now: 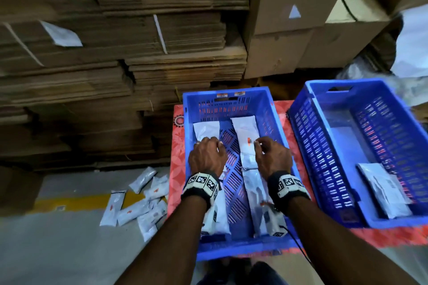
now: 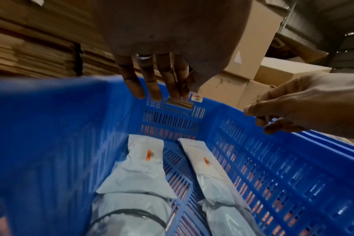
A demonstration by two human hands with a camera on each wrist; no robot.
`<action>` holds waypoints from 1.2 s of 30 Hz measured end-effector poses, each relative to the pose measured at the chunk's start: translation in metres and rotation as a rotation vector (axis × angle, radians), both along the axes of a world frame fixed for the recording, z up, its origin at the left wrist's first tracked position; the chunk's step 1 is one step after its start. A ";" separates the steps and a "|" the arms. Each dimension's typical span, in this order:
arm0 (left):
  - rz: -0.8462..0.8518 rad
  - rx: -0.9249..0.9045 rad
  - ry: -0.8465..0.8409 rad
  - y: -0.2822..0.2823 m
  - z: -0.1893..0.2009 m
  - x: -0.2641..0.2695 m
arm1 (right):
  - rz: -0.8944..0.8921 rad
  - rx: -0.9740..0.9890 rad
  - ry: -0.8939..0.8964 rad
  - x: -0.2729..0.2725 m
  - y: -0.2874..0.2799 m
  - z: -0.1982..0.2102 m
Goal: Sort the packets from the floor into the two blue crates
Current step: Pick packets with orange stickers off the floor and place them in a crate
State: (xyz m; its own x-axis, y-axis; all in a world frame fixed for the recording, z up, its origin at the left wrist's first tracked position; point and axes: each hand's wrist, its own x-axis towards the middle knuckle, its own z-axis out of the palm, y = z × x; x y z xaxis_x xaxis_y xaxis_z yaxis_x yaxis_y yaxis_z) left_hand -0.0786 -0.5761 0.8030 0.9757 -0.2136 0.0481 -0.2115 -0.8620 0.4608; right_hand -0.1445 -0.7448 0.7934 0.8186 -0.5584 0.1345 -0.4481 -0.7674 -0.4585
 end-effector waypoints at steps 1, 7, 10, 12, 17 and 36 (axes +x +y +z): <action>0.014 -0.014 -0.028 0.005 0.007 -0.006 | 0.003 -0.006 -0.018 -0.005 0.003 0.007; 0.126 -0.084 -0.226 0.042 0.041 -0.042 | 0.094 0.020 -0.107 -0.027 0.018 0.016; 0.176 -0.070 -0.300 0.067 0.053 -0.066 | 0.152 0.063 -0.165 -0.036 0.034 0.020; 0.237 -0.047 -0.307 0.087 0.061 -0.081 | 0.188 0.058 -0.164 -0.040 0.050 0.025; 0.371 -0.013 -0.324 0.160 0.067 -0.129 | 0.357 0.125 -0.248 -0.053 0.113 0.032; 0.674 0.081 -0.127 0.496 0.014 -0.240 | 0.589 0.107 -0.110 -0.063 0.420 0.009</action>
